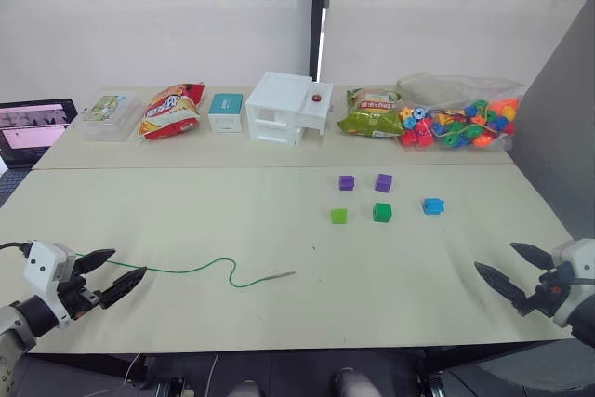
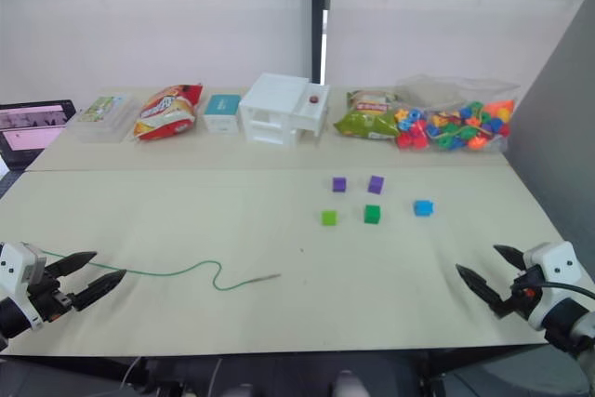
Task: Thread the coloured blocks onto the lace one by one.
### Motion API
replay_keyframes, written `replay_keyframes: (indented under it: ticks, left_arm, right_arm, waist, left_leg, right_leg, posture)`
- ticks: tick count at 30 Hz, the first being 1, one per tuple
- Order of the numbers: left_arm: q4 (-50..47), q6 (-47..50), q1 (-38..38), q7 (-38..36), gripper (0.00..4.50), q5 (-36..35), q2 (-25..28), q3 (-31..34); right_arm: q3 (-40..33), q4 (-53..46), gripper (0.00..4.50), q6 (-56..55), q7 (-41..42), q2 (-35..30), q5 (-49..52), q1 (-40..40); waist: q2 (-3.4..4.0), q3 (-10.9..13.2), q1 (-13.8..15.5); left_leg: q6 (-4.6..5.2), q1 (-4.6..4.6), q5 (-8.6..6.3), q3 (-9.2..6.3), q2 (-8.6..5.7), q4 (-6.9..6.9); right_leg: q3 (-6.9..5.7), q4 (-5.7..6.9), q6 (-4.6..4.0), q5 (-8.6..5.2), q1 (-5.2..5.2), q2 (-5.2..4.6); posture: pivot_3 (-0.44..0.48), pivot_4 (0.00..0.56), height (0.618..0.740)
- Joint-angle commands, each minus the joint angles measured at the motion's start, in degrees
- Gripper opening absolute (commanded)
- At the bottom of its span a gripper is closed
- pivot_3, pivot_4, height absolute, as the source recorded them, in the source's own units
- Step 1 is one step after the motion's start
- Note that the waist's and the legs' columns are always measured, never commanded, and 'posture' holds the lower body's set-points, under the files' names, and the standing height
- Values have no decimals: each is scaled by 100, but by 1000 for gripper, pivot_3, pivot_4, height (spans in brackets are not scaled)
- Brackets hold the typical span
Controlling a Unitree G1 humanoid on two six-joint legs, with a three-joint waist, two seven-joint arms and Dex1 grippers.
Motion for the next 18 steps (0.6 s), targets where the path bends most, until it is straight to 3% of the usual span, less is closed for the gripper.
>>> replay_keyframes:
  ticks: [1, 10, 12, 18]
  left_arm:
    - [-74, -81, -57, -27, 4500, 2, 16, -4]
    - [-1834, 779, -285, -49, 4500, -357, -107, -1282]
    - [-2311, 1266, -441, -34, 4500, -477, 31, -1672]
    - [-3182, 2594, -1544, 146, 4500, 104, 705, -3478]
  right_arm:
    - [-40, -59, 4467, -134, 36, 40, 60, -68]
    - [696, -257, 4467, 107, 622, -36, 331, -844]
    - [917, -299, 4467, 171, 757, -114, 322, -1002]
    - [1452, -707, 4467, 642, 1026, -359, 425, -1313]
  waist:
    - [0, 0, 0]
    - [1, -1, 1]
    - [1, -1, 1]
    - [4, 0, 22]
  left_leg:
    - [0, 0, 0, 0, 0, 0]
    - [0, 4, 0, -1, 0, 1]
    - [0, 4, 0, -3, 0, 1]
    - [0, 4, 0, -6, -5, 4]
  right_leg:
    - [0, 0, 0, 0, 0, 0]
    - [1, 5, 0, 1, 4, -1]
    - [1, 11, 0, 1, 2, -1]
    - [1, 11, 0, 1, 5, 0]
  posture:
    - [0, 150, 740]
    - [0, 150, 740]
    - [0, 150, 740]
    - [0, 150, 740]
